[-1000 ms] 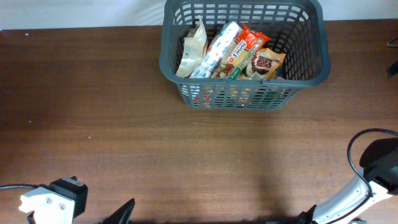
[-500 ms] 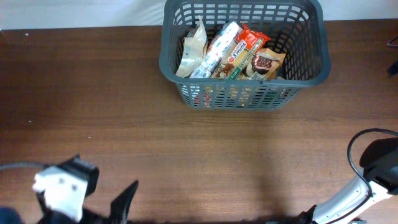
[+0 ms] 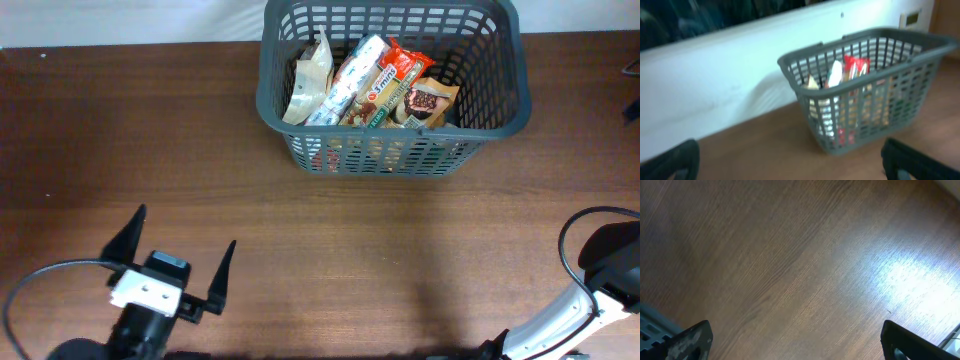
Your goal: Pack container
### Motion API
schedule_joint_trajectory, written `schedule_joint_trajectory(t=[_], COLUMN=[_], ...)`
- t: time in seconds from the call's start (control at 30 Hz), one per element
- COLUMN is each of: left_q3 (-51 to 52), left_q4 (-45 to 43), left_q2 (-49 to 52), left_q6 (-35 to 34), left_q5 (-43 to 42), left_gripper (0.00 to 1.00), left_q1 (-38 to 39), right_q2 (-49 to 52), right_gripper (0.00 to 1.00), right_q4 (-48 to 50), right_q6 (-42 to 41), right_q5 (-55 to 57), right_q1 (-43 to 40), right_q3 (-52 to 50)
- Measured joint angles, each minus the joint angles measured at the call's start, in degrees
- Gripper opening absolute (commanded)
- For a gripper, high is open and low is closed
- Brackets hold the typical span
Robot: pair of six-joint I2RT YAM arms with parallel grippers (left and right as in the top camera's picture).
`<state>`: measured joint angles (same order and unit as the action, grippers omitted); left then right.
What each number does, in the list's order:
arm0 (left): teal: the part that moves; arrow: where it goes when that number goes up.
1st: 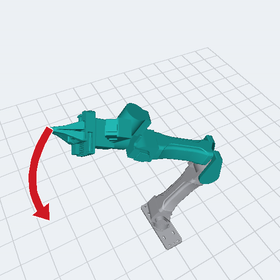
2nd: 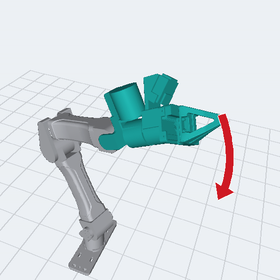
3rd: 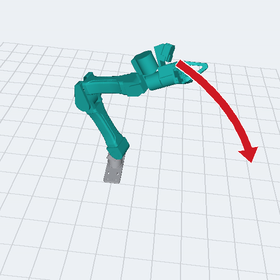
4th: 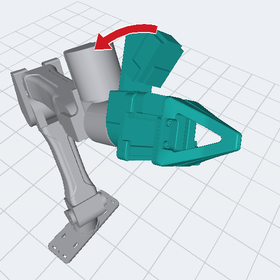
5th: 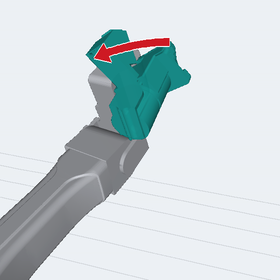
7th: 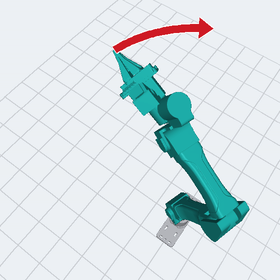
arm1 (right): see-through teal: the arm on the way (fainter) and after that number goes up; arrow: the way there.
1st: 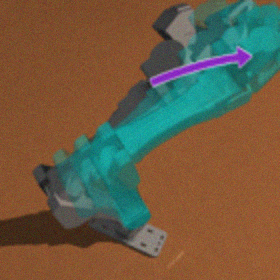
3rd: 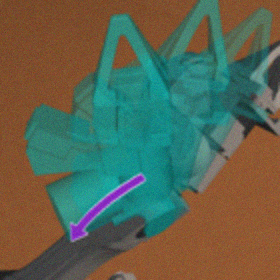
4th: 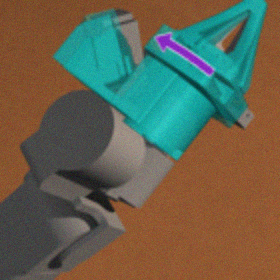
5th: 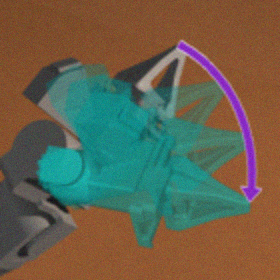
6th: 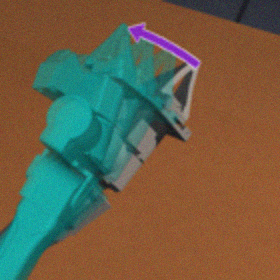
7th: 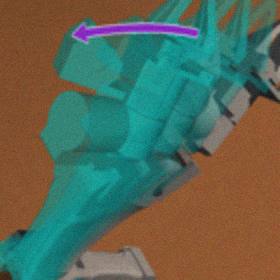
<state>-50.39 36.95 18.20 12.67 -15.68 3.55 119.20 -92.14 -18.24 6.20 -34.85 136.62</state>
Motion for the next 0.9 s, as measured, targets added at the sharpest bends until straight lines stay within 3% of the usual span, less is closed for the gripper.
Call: schedule_joint_trajectory(t=[0.4,0.9], left_q3=[27.58,40.30], left_q4=[-26.47,-33.22], left_q2=[-11.23,-17.27], left_q6=[1.73,1.95], left_q5=[-0.35,-0.35], left_gripper=[0.99,0.99], left_q1=[-0.46,-5.53], right_q2=[0.00,0.00], right_gripper=[0.99,0.99], right_q4=[0.00,0.02], right_q6=[0.02,0.04], right_q5=[0.00,0.00], right_q1=[0.00,0.00], right_q3=[0.00,0.00])
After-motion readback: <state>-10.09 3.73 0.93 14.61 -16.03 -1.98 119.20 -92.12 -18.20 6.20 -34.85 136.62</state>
